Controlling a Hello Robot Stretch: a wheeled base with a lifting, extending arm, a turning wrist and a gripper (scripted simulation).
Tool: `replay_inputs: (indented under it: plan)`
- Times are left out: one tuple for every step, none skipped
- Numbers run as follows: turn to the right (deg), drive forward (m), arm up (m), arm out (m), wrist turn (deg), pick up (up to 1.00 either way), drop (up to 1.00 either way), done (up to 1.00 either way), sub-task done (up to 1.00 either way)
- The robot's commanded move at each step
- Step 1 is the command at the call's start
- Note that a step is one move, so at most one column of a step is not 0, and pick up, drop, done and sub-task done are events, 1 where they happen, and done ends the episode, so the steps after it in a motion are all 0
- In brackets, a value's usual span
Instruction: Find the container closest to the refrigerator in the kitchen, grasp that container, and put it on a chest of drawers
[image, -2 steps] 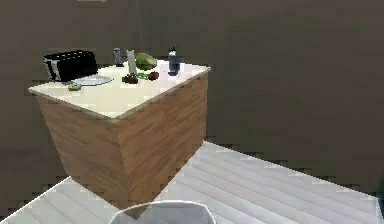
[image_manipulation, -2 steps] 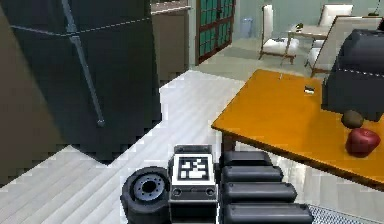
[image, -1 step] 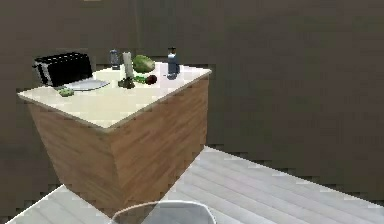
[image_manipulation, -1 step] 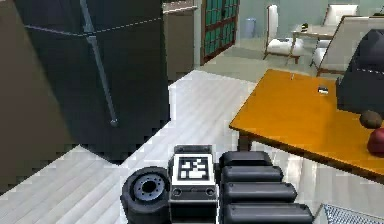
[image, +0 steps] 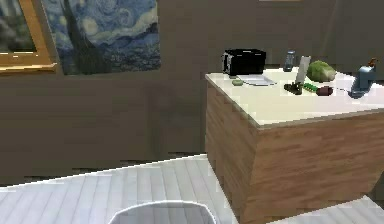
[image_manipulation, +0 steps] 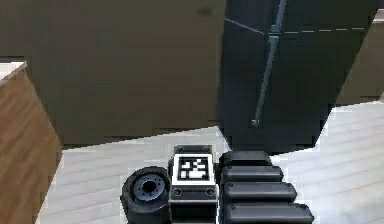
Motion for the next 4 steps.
replay_inputs:
  plan:
    - [-6.0, 0.00, 0.00, 0.00, 0.0, 0.00, 0.00, 0.00, 0.00]
    - [0.0, 0.55, 0.00, 0.00, 0.0, 0.00, 0.00, 0.00, 0.00]
    - [-42.0, 0.00, 0.00, 0.00, 0.0, 0.00, 0.00, 0.00, 0.00]
    - [0.0, 0.55, 0.00, 0.00, 0.0, 0.00, 0.00, 0.00, 0.00]
